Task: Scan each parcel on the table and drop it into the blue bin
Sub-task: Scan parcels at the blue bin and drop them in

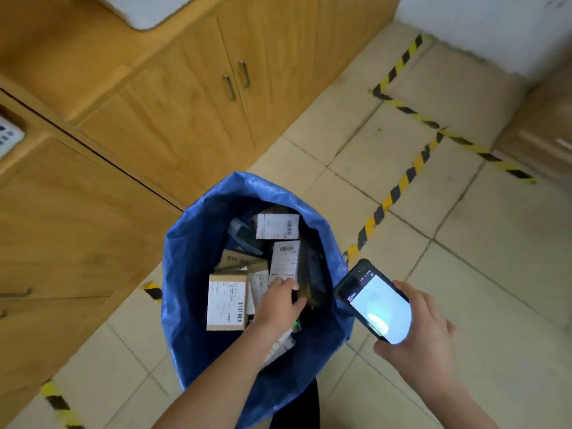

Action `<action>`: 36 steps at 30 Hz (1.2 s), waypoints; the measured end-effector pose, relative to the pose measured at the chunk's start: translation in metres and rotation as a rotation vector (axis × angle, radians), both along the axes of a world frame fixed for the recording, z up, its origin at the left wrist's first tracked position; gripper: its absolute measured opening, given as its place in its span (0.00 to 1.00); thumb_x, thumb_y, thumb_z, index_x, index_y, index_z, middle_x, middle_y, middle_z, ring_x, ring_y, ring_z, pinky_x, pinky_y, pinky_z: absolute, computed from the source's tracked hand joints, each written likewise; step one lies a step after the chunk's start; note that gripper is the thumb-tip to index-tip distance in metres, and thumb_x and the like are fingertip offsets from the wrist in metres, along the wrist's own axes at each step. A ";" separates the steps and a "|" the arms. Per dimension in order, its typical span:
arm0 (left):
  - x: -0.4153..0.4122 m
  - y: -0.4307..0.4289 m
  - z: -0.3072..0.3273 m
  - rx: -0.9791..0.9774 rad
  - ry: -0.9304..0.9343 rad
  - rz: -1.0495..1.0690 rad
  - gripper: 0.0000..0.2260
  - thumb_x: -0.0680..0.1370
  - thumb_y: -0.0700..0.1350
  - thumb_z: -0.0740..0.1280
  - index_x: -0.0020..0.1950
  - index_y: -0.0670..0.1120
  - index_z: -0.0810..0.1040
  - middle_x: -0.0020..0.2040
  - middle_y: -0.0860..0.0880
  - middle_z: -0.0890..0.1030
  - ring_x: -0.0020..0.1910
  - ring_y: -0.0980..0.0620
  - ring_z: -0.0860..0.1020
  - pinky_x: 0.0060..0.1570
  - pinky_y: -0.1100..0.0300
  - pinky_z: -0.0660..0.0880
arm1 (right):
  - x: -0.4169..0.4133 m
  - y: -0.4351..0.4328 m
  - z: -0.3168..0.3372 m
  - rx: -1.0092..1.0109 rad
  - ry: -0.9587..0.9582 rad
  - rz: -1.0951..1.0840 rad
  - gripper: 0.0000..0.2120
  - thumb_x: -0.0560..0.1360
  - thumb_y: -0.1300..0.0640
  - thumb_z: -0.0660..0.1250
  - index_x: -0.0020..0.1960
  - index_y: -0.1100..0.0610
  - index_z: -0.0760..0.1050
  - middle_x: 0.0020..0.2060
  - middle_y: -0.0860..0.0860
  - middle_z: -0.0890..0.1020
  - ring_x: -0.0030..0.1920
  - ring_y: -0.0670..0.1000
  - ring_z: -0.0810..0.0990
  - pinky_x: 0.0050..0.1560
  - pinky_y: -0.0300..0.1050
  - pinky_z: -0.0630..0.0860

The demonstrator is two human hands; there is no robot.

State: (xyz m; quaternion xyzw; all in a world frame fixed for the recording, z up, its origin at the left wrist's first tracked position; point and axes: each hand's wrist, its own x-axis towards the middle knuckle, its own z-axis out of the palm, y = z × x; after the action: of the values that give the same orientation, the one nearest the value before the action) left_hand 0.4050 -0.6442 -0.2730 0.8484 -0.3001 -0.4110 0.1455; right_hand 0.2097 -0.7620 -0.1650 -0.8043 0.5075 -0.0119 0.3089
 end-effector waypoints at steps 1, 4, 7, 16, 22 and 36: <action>-0.004 0.002 0.015 -0.009 -0.016 -0.038 0.14 0.79 0.50 0.65 0.62 0.46 0.74 0.62 0.48 0.73 0.59 0.49 0.75 0.59 0.52 0.73 | -0.012 0.003 0.012 0.017 0.012 -0.013 0.43 0.51 0.61 0.76 0.65 0.45 0.68 0.51 0.39 0.70 0.55 0.47 0.73 0.53 0.45 0.59; -0.023 0.002 0.065 -0.043 -0.043 -0.103 0.12 0.79 0.49 0.65 0.60 0.47 0.75 0.57 0.49 0.77 0.54 0.51 0.76 0.56 0.55 0.74 | -0.059 0.010 0.049 0.040 0.004 -0.084 0.44 0.52 0.58 0.75 0.67 0.44 0.66 0.53 0.39 0.70 0.56 0.46 0.72 0.52 0.44 0.58; -0.057 -0.006 0.115 -0.113 -0.065 -0.174 0.09 0.79 0.47 0.65 0.57 0.46 0.76 0.52 0.48 0.78 0.51 0.50 0.77 0.54 0.52 0.75 | -0.117 0.018 0.091 0.047 -0.049 -0.198 0.42 0.54 0.57 0.74 0.66 0.44 0.66 0.54 0.39 0.71 0.54 0.45 0.72 0.56 0.46 0.62; -0.280 -0.061 0.237 -0.349 -0.197 -0.708 0.07 0.77 0.51 0.64 0.53 0.53 0.77 0.45 0.56 0.77 0.46 0.56 0.76 0.48 0.60 0.74 | -0.345 0.083 0.193 -0.042 -0.223 -0.668 0.40 0.52 0.55 0.72 0.64 0.42 0.68 0.53 0.39 0.73 0.51 0.42 0.73 0.57 0.50 0.70; -0.488 -0.086 0.274 -0.501 -0.082 -1.161 0.07 0.77 0.50 0.63 0.52 0.52 0.78 0.38 0.59 0.75 0.41 0.61 0.73 0.38 0.73 0.65 | -0.500 0.163 0.222 -0.106 -0.201 -1.125 0.42 0.51 0.52 0.70 0.64 0.38 0.65 0.54 0.37 0.72 0.54 0.41 0.72 0.57 0.46 0.70; -0.926 0.037 0.310 -0.584 0.317 -2.175 0.05 0.77 0.46 0.65 0.51 0.50 0.78 0.40 0.58 0.80 0.37 0.64 0.75 0.43 0.69 0.71 | -0.725 0.409 0.226 -0.026 0.000 -2.209 0.46 0.55 0.41 0.73 0.67 0.36 0.53 0.63 0.38 0.65 0.65 0.43 0.65 0.70 0.49 0.65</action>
State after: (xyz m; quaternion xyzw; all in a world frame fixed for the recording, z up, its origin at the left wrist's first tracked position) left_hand -0.5209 -0.6076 0.0372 0.0100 -0.9397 -0.3365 -0.0600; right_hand -0.5152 -0.3530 0.0613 0.0884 0.9463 -0.2868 0.1198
